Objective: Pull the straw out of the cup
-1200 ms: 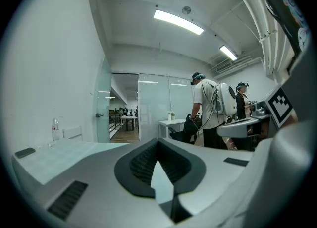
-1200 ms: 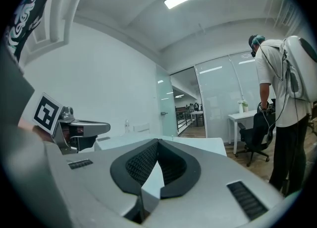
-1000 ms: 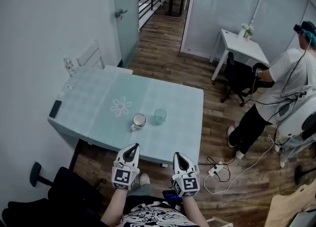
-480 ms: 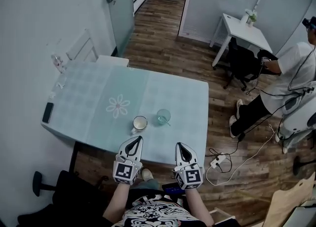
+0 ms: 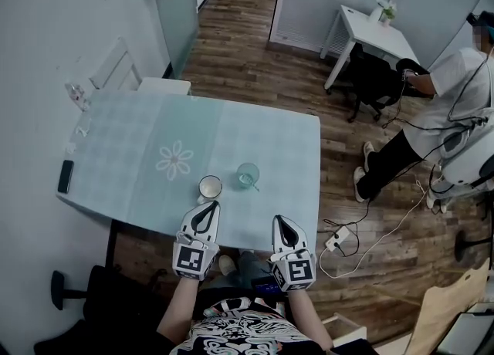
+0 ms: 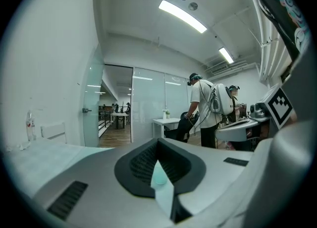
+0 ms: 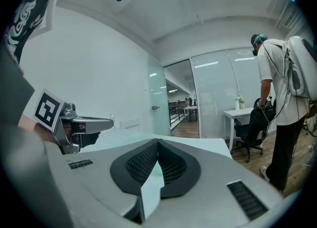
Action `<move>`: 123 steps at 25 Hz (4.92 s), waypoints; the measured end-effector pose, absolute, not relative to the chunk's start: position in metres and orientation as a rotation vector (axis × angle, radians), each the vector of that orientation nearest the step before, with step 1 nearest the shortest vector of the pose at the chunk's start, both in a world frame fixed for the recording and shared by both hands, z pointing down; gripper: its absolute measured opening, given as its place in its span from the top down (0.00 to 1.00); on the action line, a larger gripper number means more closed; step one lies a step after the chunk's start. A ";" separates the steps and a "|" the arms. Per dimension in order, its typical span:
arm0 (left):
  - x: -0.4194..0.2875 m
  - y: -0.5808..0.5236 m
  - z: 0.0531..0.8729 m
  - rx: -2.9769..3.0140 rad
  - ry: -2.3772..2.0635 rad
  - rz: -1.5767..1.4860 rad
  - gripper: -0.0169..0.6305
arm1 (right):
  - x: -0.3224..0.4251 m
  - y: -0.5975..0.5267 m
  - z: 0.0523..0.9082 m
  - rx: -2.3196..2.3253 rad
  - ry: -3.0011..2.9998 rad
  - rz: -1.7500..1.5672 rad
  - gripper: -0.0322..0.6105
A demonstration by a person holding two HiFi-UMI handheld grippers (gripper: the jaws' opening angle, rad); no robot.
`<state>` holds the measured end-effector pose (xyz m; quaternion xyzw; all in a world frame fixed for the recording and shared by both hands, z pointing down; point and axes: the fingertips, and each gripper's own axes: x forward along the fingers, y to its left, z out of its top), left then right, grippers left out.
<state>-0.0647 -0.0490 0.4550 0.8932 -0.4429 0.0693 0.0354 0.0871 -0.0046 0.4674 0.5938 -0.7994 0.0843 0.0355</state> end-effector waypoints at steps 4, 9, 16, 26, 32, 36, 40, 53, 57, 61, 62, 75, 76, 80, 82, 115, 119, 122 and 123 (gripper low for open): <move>-0.061 -0.056 0.455 2.734 -1.369 0.220 0.98 | 0.089 -0.016 0.467 1.814 -2.461 0.247 0.91; -0.060 -0.066 0.456 2.718 -1.383 0.229 0.98 | 0.088 -0.030 0.468 1.772 -2.476 0.286 0.91; -0.057 -0.068 0.474 2.683 -1.348 0.298 0.98 | 0.081 -0.040 0.488 1.691 -2.448 0.304 0.91; -0.044 -0.066 0.497 2.672 -1.242 0.335 0.98 | 0.075 -0.050 0.507 1.618 -2.432 0.320 0.86; -0.031 -0.064 0.507 2.689 -1.172 0.351 0.98 | 0.068 -0.052 0.521 1.548 -2.439 0.310 0.85; -0.025 -0.062 0.513 2.678 -1.142 0.379 0.98 | 0.061 -0.053 0.527 1.502 -2.426 0.344 0.84; -0.022 -0.062 0.523 2.653 -1.130 0.390 0.98 | 0.055 -0.058 0.534 1.455 -2.417 0.323 0.82; -0.029 -0.085 0.538 2.615 -1.123 0.408 0.98 | 0.038 -0.085 0.534 1.411 -2.451 0.271 0.79; -0.024 -0.084 0.542 2.610 -1.112 0.417 0.98 | 0.038 -0.089 0.534 1.421 -2.455 0.282 0.79; -0.025 -0.086 0.543 2.603 -1.115 0.416 0.98 | 0.038 -0.091 0.533 1.434 -2.453 0.276 0.79; -0.026 -0.086 0.543 2.603 -1.117 0.416 0.98 | 0.040 -0.091 0.532 1.443 -2.447 0.266 0.80; -0.029 -0.086 0.544 2.599 -1.125 0.415 0.98 | 0.050 -0.097 0.530 1.483 -2.421 0.277 0.87; -0.029 -0.087 0.543 2.600 -1.126 0.415 0.98 | 0.050 -0.097 0.529 1.486 -2.422 0.279 0.87; -0.026 -0.087 0.540 2.608 -1.133 0.404 0.98 | 0.054 -0.096 0.528 1.489 -2.422 0.279 0.87; -0.026 -0.088 0.539 2.607 -1.137 0.398 0.98 | 0.055 -0.095 0.527 1.494 -2.427 0.278 0.87; -0.033 -0.087 0.486 2.688 -1.251 0.321 0.98 | 0.070 -0.069 0.484 1.523 -2.525 0.196 0.87; -0.029 -0.083 0.482 2.708 -1.245 0.314 0.98 | 0.067 -0.065 0.480 1.496 -2.537 0.212 0.87; -0.026 -0.080 0.477 2.721 -1.251 0.305 0.98 | 0.069 -0.059 0.477 1.498 -2.547 0.194 0.87; -0.027 -0.080 0.475 2.722 -1.253 0.310 0.98 | 0.070 -0.058 0.476 1.501 -2.550 0.189 0.87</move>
